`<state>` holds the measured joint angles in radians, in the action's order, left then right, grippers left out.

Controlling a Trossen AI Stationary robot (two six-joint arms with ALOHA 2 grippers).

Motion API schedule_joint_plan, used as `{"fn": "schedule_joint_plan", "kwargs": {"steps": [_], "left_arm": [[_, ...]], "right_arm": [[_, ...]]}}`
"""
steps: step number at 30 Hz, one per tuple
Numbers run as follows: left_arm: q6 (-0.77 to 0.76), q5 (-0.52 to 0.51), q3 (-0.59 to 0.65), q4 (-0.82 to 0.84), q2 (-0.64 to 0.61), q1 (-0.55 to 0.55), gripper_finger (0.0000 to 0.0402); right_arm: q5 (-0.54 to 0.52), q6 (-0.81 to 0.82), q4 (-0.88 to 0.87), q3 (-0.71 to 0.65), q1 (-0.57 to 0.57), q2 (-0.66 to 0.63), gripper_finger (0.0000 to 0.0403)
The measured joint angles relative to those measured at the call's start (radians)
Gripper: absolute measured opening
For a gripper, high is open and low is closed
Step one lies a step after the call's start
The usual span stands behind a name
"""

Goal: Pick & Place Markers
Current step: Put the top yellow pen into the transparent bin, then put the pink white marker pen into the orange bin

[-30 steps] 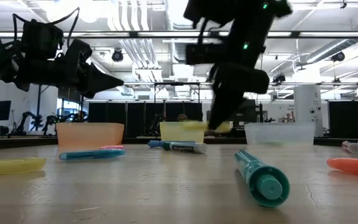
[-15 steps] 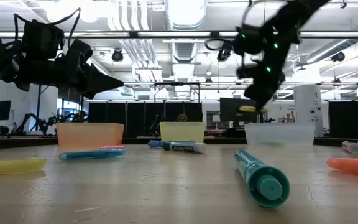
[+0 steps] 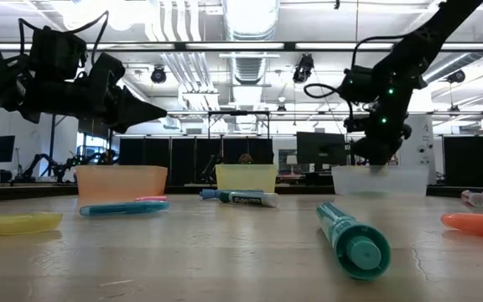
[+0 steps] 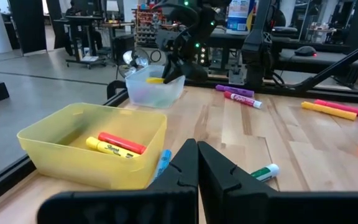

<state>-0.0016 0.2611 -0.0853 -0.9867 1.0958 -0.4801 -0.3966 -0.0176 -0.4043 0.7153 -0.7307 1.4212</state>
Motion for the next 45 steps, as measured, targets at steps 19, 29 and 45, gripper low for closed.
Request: {"fn": "schedule_joint_plan", "kwargs": {"steps": [19, 29, 45], "left_arm": [[-0.033, -0.005, -0.015, 0.000, 0.000, 0.000, 0.0000], [-0.034, -0.005, -0.014, 0.000, 0.000, 0.000, 0.0000], [-0.041, -0.005, -0.012, 0.036, 0.000, 0.000, 0.0000]], "right_arm": [[-0.054, 0.281, -0.053, -0.095, 0.202, -0.353, 0.0020], [-0.179, 0.745, -0.327, -0.126, 0.547, -0.428, 0.0011], [0.267, 1.000, -0.794, -0.006, 0.598, -0.203, 0.0072]]}}
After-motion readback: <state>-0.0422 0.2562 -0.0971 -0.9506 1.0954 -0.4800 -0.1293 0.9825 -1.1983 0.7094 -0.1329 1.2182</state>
